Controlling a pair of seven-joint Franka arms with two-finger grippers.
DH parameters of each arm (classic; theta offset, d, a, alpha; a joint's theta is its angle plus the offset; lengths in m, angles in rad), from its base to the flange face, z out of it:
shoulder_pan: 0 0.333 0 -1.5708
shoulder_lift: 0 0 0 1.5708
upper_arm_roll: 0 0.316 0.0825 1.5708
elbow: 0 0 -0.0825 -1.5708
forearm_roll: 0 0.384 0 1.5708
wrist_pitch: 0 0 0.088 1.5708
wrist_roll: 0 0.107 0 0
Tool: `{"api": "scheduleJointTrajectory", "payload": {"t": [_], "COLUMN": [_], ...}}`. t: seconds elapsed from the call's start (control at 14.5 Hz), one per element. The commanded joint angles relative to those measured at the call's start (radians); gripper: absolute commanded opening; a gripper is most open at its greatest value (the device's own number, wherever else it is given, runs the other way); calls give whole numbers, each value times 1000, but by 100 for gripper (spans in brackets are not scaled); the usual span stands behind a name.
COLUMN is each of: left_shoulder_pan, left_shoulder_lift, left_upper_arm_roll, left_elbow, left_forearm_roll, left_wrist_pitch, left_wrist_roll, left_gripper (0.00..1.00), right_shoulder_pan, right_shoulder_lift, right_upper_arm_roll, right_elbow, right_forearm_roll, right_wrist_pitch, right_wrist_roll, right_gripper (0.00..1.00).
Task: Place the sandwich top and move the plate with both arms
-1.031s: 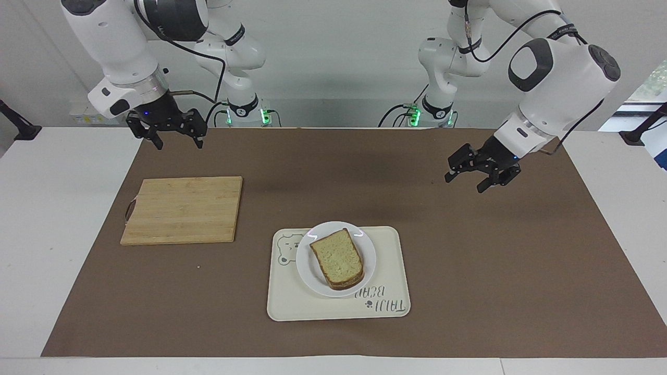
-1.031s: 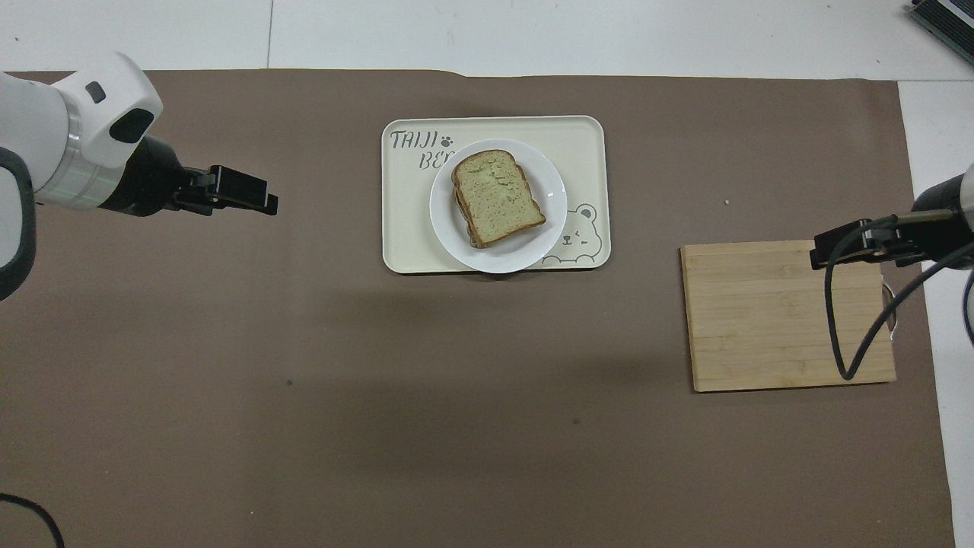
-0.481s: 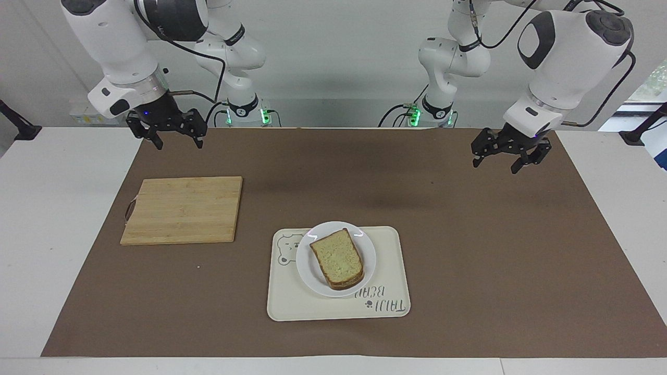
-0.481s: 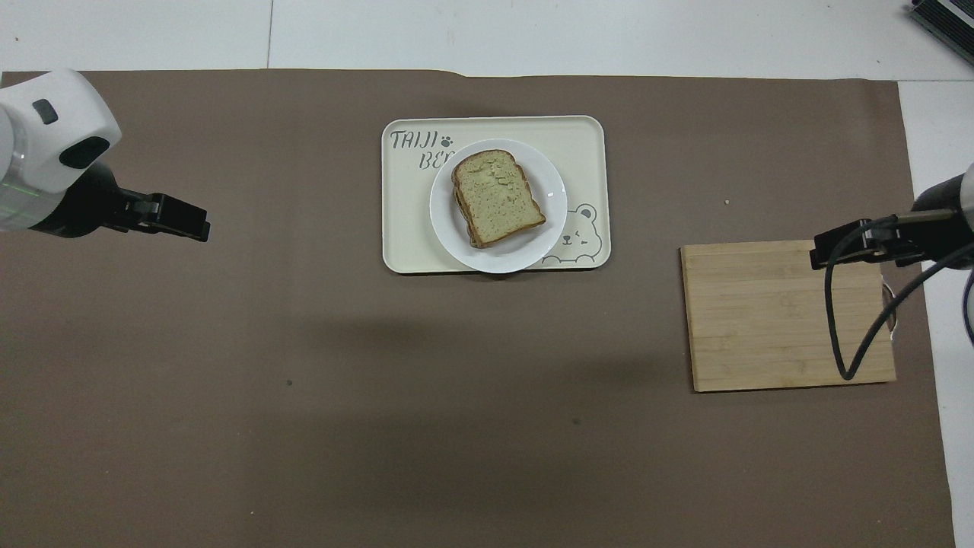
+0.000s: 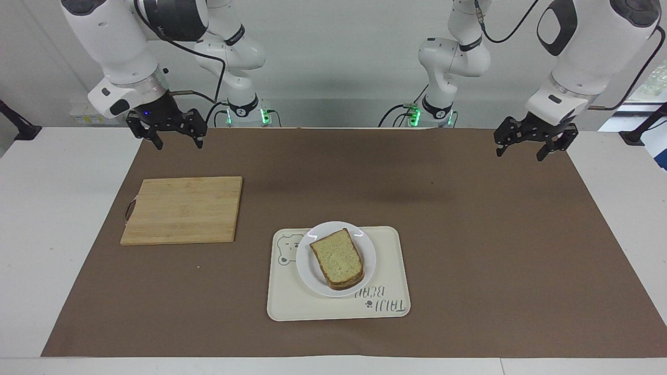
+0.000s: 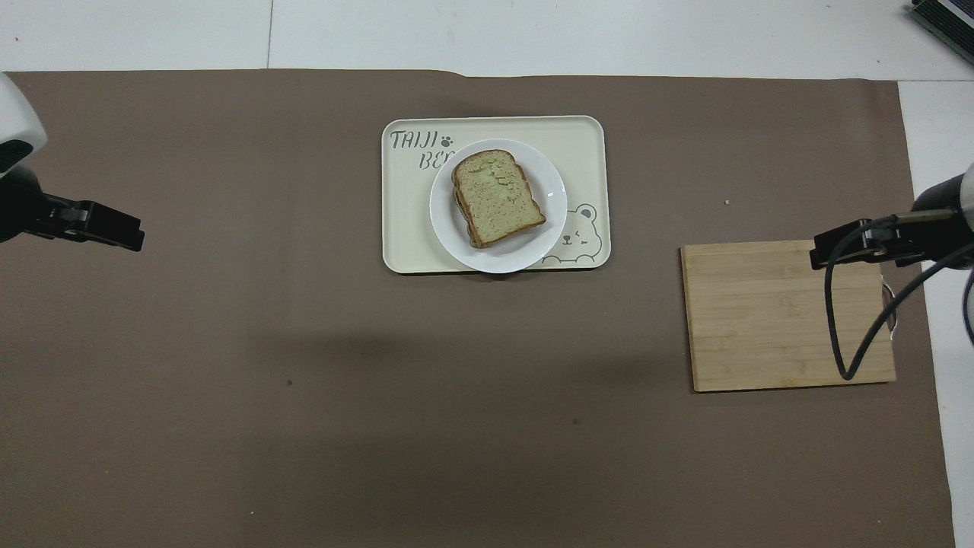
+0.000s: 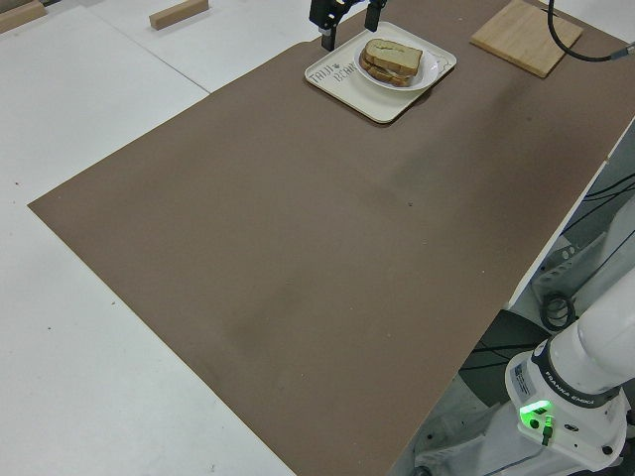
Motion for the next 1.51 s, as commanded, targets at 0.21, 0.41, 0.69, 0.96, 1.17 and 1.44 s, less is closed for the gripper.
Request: {"api": "scheduleJointTrajectory", "payload": {"t": [0.21, 0.41, 0.69, 0.96, 1.17, 1.44], "left_shoulder_pan": [29, 23, 140, 443, 434, 386], "left_shoulder_lift": [-7, -9, -21, -13, -24, -59], "left_upper_arm_roll": [-2, -13, -75, -426, -427, -413], "left_elbow": [68, 68, 68, 66, 65, 35], "left_forearm_roll": [8, 8, 6, 15, 19, 15], "left_wrist_pitch": [-9, -9, -24, -16, -32, -72], "left_wrist_roll": [16, 14, 17, 10, 8, 5], "left_gripper": [100, 100, 100, 100, 100, 100], "right_shoulder_pan": [-5, -5, -5, -5, -5, -5], "right_shoulder_lift": [3, 4, 3, 3, 3, 3], "right_upper_arm_roll": [4, 4, 4, 4, 4, 4], "right_elbow": [14, 14, 14, 14, 14, 14], "right_forearm_roll": [1, 1, 1, 1, 1, 1], "right_wrist_pitch": [-10, -10, -10, -10, -10, -10], "right_wrist_roll": [-16, -16, -16, -16, -16, -16], "right_gripper": [100, 100, 100, 100, 100, 100]}}
